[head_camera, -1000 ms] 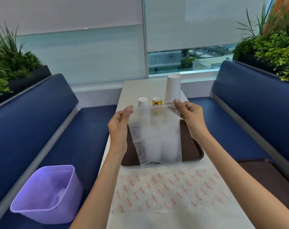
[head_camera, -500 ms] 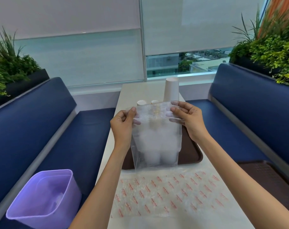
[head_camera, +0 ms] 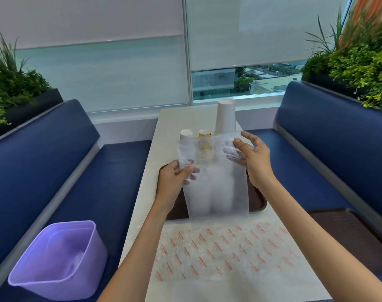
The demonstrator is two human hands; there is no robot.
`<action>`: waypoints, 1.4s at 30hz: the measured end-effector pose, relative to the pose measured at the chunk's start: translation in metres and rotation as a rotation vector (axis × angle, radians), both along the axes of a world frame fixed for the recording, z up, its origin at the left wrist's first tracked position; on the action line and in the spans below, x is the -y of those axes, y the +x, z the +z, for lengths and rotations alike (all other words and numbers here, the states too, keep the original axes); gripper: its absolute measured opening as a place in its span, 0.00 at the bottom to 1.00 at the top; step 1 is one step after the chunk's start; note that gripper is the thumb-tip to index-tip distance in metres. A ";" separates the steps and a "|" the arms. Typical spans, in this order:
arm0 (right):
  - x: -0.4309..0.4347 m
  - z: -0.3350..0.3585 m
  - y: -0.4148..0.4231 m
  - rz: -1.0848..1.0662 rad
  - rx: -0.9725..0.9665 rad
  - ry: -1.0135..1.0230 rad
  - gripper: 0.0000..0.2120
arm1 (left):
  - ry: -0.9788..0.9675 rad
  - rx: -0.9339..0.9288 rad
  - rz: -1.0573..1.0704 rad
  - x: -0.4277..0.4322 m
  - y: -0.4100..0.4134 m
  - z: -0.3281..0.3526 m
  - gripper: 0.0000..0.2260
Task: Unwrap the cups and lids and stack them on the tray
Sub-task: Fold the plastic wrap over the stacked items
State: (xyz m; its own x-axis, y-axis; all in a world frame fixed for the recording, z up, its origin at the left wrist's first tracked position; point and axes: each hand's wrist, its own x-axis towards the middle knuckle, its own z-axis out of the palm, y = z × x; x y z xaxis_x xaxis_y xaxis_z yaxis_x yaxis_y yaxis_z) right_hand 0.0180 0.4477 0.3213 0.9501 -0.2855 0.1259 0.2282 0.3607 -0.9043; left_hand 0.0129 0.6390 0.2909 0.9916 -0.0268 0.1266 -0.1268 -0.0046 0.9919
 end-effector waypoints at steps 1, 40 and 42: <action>0.002 -0.001 -0.002 0.059 -0.021 -0.009 0.09 | -0.015 0.003 0.006 0.000 -0.001 0.000 0.04; 0.018 -0.068 -0.027 0.327 -0.284 -0.214 0.13 | -0.297 -0.413 -0.113 -0.030 -0.004 -0.075 0.15; 0.017 -0.075 -0.033 0.412 -0.386 -0.082 0.18 | -0.348 -0.441 -0.123 -0.023 -0.001 -0.079 0.12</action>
